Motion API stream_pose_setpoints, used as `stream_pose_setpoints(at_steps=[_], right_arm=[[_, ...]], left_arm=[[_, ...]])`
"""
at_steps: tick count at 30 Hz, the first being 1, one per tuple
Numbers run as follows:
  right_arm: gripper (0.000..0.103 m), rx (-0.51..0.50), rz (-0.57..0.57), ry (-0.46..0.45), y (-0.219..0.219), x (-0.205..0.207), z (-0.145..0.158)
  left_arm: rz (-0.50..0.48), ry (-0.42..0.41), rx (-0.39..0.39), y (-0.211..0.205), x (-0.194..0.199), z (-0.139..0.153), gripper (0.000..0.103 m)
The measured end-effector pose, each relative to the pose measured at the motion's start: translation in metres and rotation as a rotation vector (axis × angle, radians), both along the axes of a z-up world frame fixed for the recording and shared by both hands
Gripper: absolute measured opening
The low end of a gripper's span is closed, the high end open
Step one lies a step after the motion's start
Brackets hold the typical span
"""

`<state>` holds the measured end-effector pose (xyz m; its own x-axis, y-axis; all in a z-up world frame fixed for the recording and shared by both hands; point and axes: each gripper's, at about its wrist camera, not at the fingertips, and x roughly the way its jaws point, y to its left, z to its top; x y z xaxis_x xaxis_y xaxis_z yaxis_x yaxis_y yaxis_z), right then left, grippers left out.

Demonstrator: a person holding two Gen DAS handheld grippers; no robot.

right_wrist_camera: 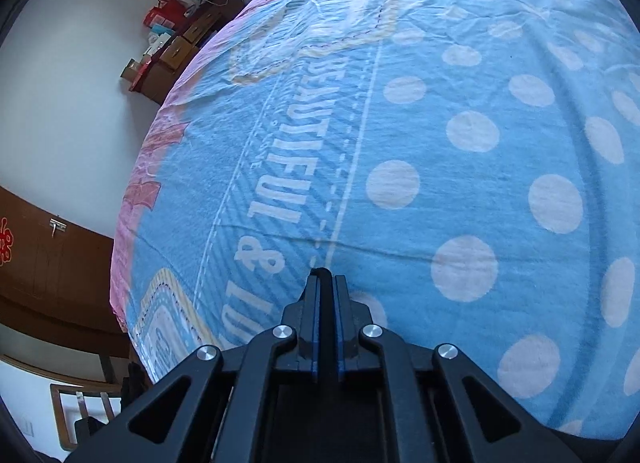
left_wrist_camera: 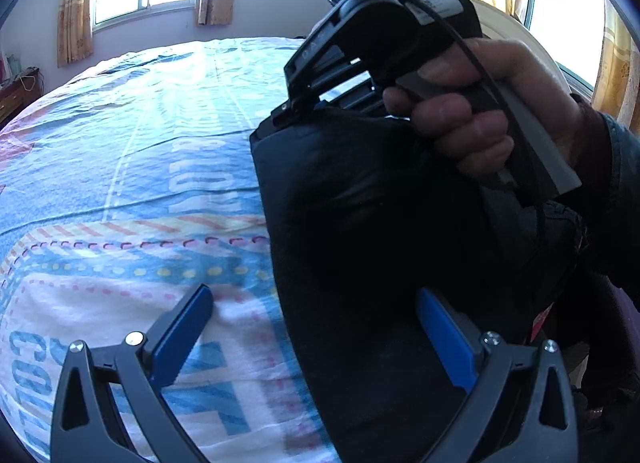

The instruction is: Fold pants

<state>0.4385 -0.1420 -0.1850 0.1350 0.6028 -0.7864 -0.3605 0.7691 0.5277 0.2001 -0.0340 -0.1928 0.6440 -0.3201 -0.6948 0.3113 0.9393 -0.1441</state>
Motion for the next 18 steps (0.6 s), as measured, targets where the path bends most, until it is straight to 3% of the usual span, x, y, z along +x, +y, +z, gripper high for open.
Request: stream_pose_setpoints(at_steps=[3, 5, 7, 8, 12, 15, 18], right_arm=[[0.006, -0.003, 0.024, -0.029, 0.002, -0.002, 0.006], [0.014, 0.029, 0.004, -0.039, -0.004, -0.003, 0.012], [0.061, 0.028, -0.021, -0.09, -0.015, -0.007, 0.025], [0.065, 0.032, -0.038, -0.116, -0.023, -0.011, 0.034], [0.065, 0.028, -0.095, -0.229, -0.066, -0.04, 0.07], [0.065, 0.048, -0.148, -0.269, -0.104, -0.064, 0.083], [0.065, -0.009, -0.207, -0.315, -0.134, -0.089, 0.088]], left_arm=[[0.001, 0.001, 0.003, -0.001, -0.001, 0.0, 0.103], [0.006, 0.01, -0.011, 0.002, 0.001, 0.002, 0.103], [0.016, 0.025, -0.042, 0.007, 0.002, 0.007, 0.103], [0.02, 0.031, -0.06, 0.009, 0.002, 0.009, 0.103], [0.039, 0.02, -0.131, 0.024, 0.005, 0.026, 0.103], [0.042, -0.046, -0.127, 0.034, 0.011, 0.052, 0.103], [0.01, -0.075, -0.112, 0.032, 0.027, 0.069, 0.103]])
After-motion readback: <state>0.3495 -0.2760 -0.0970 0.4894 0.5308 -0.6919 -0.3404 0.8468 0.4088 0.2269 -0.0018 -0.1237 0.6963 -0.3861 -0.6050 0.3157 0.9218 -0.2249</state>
